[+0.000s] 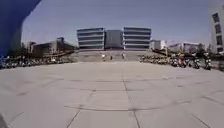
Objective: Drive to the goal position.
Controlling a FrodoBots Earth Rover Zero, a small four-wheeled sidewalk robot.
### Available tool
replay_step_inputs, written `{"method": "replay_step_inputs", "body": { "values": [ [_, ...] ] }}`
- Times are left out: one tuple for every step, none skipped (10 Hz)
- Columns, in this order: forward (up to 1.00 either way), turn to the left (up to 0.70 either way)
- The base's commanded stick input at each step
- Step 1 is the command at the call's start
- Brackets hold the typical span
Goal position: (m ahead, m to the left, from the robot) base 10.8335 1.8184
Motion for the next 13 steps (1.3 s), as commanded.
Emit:
{"method": "replay_step_inputs", "body": {
  "values": [
    [1.0,0.0],
    [1.0,0.0],
    [1.0,0.0],
    [1.0,0.0],
    [1.0,0.0],
    [1.0,0.0],
    [1.0,0.0],
    [1.0,0.0],
    [1.0,0.0],
    [1.0,0.0],
    [1.0,0.0],
    [1.0,0.0],
    [1.0,0.0]
  ]
}}
